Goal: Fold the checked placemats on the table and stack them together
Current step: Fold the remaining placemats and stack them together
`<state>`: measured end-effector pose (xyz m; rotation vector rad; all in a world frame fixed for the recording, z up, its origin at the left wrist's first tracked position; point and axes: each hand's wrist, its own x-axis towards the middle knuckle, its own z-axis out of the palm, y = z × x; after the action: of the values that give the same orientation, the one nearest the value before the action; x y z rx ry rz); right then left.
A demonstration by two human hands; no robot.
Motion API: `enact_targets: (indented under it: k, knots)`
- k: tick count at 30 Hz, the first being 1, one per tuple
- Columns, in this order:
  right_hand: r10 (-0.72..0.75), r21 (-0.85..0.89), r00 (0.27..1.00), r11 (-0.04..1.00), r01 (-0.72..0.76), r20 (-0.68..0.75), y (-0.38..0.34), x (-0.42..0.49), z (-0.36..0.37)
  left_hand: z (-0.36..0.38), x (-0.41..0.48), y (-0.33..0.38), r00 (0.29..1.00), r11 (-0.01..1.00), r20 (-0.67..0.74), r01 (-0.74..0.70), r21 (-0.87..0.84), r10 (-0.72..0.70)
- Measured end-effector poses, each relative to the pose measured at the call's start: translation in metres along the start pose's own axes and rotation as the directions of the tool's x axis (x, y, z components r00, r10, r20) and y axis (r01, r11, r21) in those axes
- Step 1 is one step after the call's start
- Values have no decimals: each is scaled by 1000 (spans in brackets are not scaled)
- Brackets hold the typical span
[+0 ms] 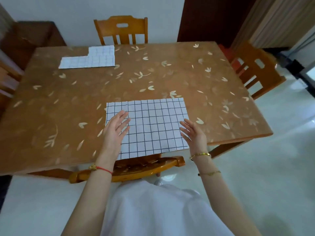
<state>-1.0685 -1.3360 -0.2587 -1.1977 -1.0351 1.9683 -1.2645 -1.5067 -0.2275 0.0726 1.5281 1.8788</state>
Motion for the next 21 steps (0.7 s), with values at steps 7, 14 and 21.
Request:
enact_targets:
  k: [7, 14, 21]
  knots:
    - [49, -51, 994, 998, -44, 101, -8, 23, 1, 13, -4, -5, 998, 999, -49, -41, -15, 40]
    - [71, -57, 990, 996, -64, 120, -11, 36, 4, 19, 0, -8, 997, 999, -74, -28, -14, 27]
    - [66, -56, 990, 997, -59, 126, -8, 41, 6, 17, 6, -2, 996, 999, -79, -38, -10, 37]
